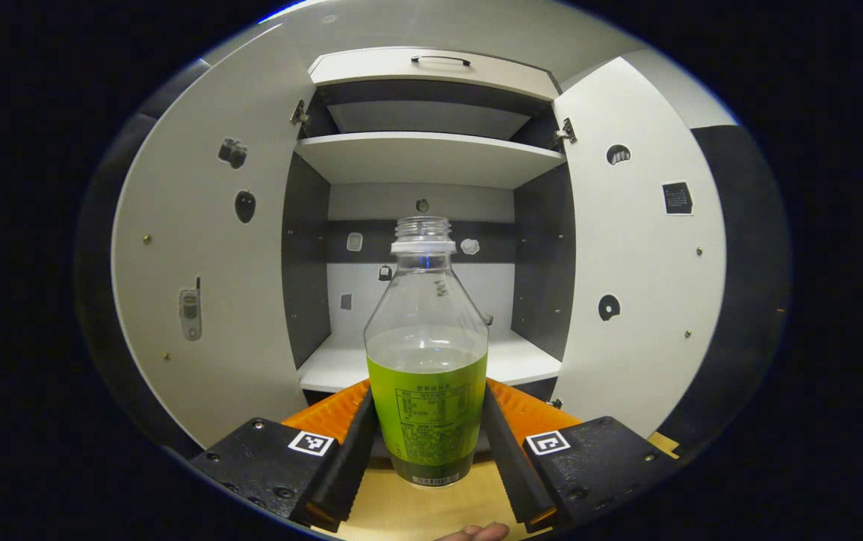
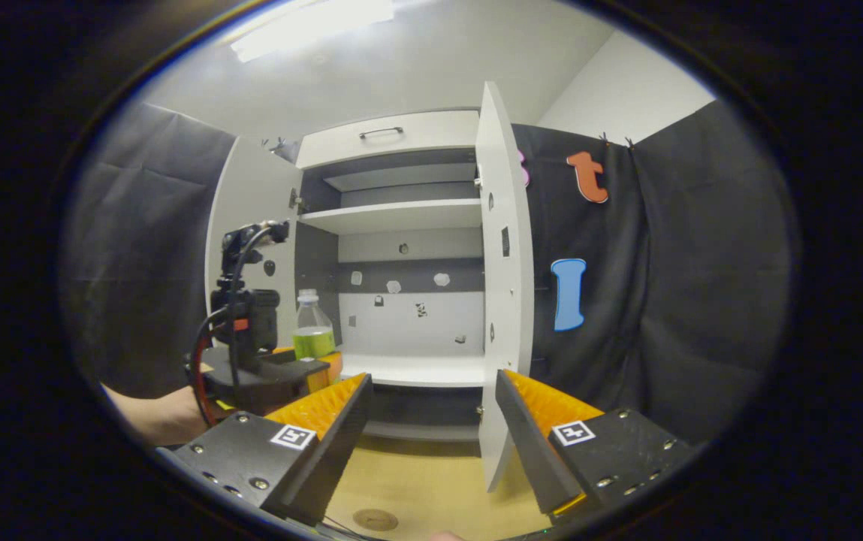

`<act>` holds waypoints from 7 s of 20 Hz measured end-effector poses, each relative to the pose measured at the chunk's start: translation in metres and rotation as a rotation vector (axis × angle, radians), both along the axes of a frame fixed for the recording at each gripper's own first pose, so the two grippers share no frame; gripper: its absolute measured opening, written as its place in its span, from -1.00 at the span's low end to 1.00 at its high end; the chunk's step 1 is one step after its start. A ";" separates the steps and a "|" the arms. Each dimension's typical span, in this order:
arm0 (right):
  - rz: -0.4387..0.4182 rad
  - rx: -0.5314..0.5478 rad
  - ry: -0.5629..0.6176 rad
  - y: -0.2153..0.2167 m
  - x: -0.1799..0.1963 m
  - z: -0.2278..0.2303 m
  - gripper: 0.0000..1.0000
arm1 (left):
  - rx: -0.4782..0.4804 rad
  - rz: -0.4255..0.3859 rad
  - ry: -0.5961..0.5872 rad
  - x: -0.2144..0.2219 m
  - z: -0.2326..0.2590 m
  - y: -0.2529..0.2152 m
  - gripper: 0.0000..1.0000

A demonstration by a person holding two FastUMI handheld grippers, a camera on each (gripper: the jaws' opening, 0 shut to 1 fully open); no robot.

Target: Grasp the bottle in the cabinet with the left hand and place it on the coaster, then close the right door with the right hand and the left door with the left hand.

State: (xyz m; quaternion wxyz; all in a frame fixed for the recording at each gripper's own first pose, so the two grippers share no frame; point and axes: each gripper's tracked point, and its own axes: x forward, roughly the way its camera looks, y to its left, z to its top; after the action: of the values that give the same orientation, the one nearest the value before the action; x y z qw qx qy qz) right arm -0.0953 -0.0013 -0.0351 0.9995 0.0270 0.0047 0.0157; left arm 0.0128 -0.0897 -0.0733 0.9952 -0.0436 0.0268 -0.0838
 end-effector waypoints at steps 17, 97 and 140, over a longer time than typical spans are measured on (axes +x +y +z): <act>-0.064 0.022 -0.005 -0.014 0.007 -0.001 0.97 | 0.062 -0.096 0.104 -0.073 -0.215 -0.030 0.58; -0.096 -0.019 0.034 -0.228 0.148 -0.006 0.96 | 0.059 -0.012 0.022 -0.105 0.001 0.090 0.92; 0.006 0.105 0.008 -0.049 0.209 -0.011 0.70 | -0.026 0.171 0.047 -0.077 0.013 0.292 0.92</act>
State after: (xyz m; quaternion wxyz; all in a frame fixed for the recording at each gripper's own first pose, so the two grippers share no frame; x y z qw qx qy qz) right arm 0.1141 -0.0507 -0.0462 0.9966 0.0793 0.0082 0.0190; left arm -0.0641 0.2020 -0.0601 0.9971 -0.0607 0.0451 0.0020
